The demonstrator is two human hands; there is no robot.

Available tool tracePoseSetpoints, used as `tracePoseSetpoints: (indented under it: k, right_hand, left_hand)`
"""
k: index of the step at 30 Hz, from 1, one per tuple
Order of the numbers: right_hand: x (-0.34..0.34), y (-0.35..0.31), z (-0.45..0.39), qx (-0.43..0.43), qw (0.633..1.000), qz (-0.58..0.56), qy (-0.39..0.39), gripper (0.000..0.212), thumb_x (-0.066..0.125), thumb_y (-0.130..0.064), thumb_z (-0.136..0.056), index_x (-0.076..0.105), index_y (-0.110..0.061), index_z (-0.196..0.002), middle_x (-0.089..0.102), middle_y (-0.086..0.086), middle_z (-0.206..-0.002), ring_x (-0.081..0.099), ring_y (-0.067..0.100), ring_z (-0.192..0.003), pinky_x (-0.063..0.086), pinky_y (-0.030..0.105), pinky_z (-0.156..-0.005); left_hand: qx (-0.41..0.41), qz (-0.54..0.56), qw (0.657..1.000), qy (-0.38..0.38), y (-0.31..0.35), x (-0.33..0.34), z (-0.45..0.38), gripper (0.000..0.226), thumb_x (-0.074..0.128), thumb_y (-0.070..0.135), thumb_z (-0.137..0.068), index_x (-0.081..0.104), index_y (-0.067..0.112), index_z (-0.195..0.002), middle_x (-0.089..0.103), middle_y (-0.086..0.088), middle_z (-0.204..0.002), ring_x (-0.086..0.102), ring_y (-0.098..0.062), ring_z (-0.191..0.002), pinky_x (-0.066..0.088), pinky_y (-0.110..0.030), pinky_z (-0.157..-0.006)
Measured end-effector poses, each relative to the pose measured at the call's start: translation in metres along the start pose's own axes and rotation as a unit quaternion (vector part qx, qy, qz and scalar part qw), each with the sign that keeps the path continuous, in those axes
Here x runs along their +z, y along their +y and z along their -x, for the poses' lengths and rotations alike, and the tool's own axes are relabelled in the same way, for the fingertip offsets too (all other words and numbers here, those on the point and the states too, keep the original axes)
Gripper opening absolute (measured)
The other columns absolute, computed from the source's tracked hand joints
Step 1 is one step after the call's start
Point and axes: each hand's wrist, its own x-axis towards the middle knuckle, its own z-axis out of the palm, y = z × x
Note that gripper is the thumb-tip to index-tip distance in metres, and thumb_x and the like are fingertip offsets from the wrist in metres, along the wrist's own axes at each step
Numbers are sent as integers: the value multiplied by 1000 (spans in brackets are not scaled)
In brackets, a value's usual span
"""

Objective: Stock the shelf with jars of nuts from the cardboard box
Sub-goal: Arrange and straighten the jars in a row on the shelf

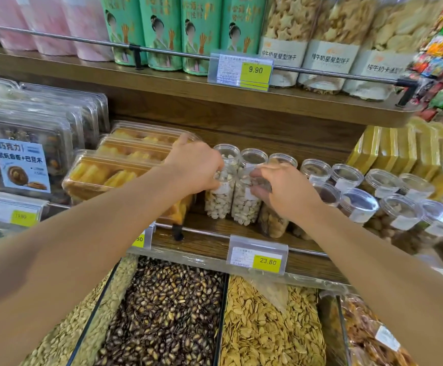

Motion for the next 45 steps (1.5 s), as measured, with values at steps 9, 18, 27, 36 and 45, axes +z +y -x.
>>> tracePoseSetpoints:
  k: [9, 18, 27, 36, 45]
  right_hand:
    - [-16, 8, 49, 55, 992, 101, 55, 42, 57, -45, -92, 58, -23, -127, 57, -2, -126, 45, 24, -119, 41, 38, -95]
    - [-1, 4, 58, 78, 991, 91, 63, 32, 51, -26, -98, 55, -26, -130, 54, -4, -124, 57, 23, -107, 52, 36, -75]
    - [9, 15, 40, 105, 971, 195, 91, 36, 66, -16, -88, 62, -31, -120, 64, -8, -114, 43, 24, -107, 38, 36, -87]
    - [3, 29, 55, 70, 983, 90, 146, 39, 64, -31, -89, 61, -23, -126, 62, -3, -126, 46, 26, -124, 35, 45, -105]
    - [-22, 83, 91, 124, 982, 102, 102, 39, 60, -32, -90, 63, -23, -127, 65, 0, -123, 49, 26, -122, 35, 44, -107]
  left_hand:
    - [-14, 60, 993, 100, 22, 3, 10, 36, 64, 35, -85, 63, 22, -118, 65, 0, -117, 56, -23, -112, 37, -44, -109]
    - [-22, 179, 965, 192, 71, 56, 33, 50, 59, 28, -90, 49, 27, -139, 48, -4, -145, 36, -27, -137, 23, -49, -116]
    - [-24, 187, 957, 222, 69, 60, 29, 47, 63, 30, -88, 55, 27, -134, 53, -3, -140, 41, -26, -135, 25, -49, -116]
    - [-26, 183, 955, 232, 82, 48, 12, 48, 60, 40, -88, 54, 27, -134, 52, 0, -141, 39, -22, -136, 23, -53, -114]
    - [28, 206, 960, 190, 132, 30, -19, 43, 59, 38, -90, 55, 30, -133, 56, 7, -136, 41, -17, -133, 18, -49, -117]
